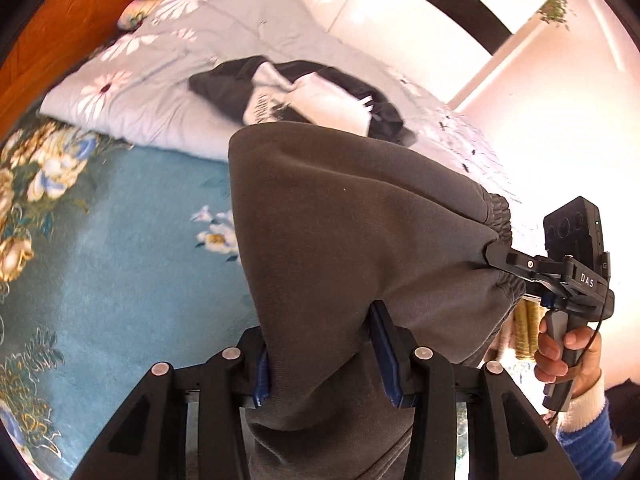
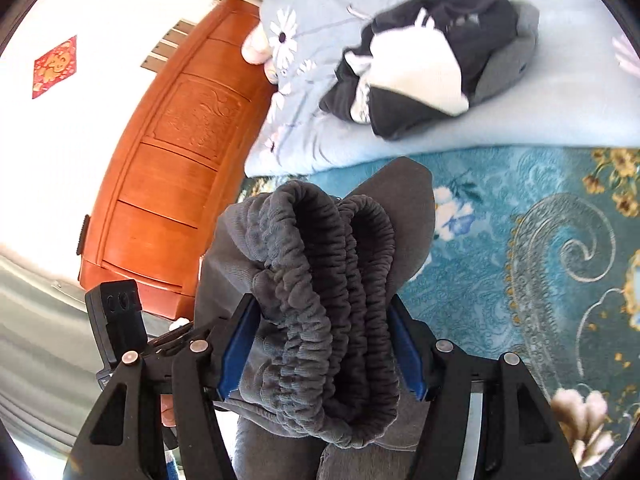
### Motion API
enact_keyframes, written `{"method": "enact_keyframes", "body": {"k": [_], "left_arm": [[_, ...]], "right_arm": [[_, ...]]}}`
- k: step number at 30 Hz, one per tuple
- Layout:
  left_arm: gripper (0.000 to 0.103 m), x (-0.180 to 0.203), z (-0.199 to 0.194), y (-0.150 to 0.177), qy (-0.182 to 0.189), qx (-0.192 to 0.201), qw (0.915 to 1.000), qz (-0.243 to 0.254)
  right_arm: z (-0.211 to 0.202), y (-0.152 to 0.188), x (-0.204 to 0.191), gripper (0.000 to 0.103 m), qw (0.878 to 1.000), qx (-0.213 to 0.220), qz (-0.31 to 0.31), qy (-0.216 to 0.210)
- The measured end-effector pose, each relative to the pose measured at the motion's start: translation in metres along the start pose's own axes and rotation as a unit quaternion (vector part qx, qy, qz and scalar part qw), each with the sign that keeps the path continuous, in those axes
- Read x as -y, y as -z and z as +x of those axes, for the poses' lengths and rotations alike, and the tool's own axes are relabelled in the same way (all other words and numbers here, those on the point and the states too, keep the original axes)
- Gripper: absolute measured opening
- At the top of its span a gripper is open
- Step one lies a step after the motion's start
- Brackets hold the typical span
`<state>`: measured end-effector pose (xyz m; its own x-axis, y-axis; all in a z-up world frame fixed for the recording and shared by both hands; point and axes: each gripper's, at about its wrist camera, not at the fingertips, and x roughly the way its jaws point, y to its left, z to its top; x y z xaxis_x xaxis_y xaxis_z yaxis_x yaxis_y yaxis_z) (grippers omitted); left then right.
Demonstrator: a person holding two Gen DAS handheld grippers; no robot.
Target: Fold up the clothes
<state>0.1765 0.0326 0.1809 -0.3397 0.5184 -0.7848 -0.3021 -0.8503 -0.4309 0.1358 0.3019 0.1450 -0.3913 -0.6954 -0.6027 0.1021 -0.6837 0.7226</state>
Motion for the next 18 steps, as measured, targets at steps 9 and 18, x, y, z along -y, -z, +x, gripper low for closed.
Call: {"method": "enact_keyframes", "body": {"k": [9, 18], "left_arm": [[0.046, 0.202, 0.041, -0.013, 0.122, -0.030, 0.9838, 0.128], [0.046, 0.366, 0.127, 0.019, 0.202, -0.119, 0.9539, 0.188]], "right_arm": [[-0.225, 0.025, 0.027, 0.065, 0.994, 0.085, 0.003, 0.068], [-0.388, 0.064, 0.109, 0.065, 0.974, 0.118, 0.084, 0.172]]}}
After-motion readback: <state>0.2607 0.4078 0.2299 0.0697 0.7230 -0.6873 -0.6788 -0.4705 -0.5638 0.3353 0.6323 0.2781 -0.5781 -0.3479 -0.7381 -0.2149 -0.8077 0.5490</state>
